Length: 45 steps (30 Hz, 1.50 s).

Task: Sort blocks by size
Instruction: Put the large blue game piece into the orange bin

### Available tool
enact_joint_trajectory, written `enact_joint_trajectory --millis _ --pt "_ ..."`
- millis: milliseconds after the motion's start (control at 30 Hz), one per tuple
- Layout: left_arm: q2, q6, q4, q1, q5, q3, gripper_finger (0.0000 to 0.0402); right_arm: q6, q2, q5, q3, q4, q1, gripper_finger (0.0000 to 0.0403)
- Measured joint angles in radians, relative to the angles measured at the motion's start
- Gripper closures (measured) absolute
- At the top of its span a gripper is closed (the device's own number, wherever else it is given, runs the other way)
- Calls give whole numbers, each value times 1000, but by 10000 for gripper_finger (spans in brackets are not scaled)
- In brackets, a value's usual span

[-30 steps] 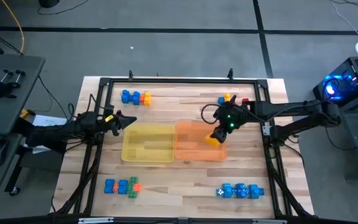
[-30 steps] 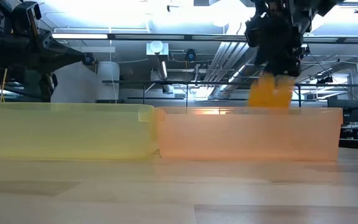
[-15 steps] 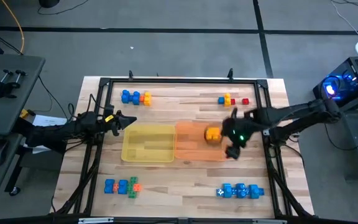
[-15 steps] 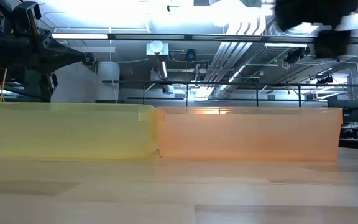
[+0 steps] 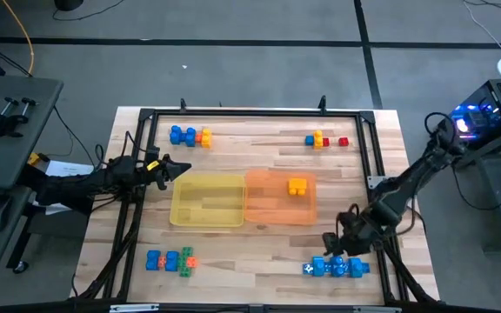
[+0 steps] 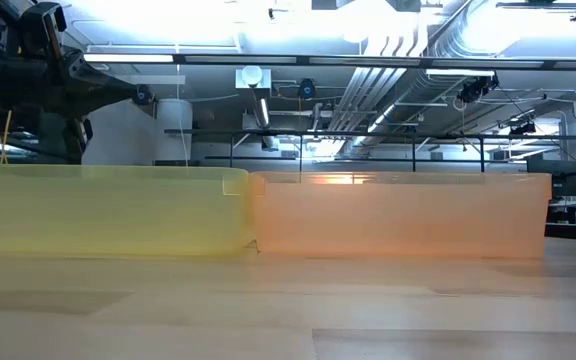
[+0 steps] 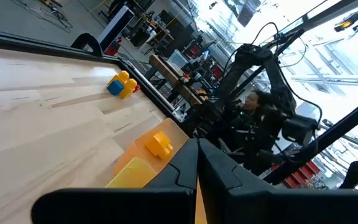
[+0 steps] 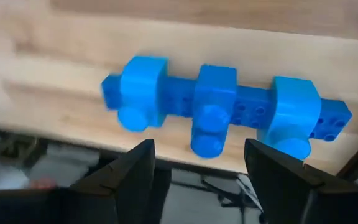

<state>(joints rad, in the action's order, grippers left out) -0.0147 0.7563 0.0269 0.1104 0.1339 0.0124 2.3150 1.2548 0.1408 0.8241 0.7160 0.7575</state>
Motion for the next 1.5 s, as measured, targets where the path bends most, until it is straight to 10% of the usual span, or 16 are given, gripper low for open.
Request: enact_joint_trajectory --millis 867,1133,1500 --pt "0 0 0 0 0 0 401 -20 382 65 79 -11 0 166" --pt "0 0 0 0 0 0 402 -58 388 52 79 21 0 269" --pt "0 0 0 0 0 0 401 -182 186 -173 159 287 -55 270"
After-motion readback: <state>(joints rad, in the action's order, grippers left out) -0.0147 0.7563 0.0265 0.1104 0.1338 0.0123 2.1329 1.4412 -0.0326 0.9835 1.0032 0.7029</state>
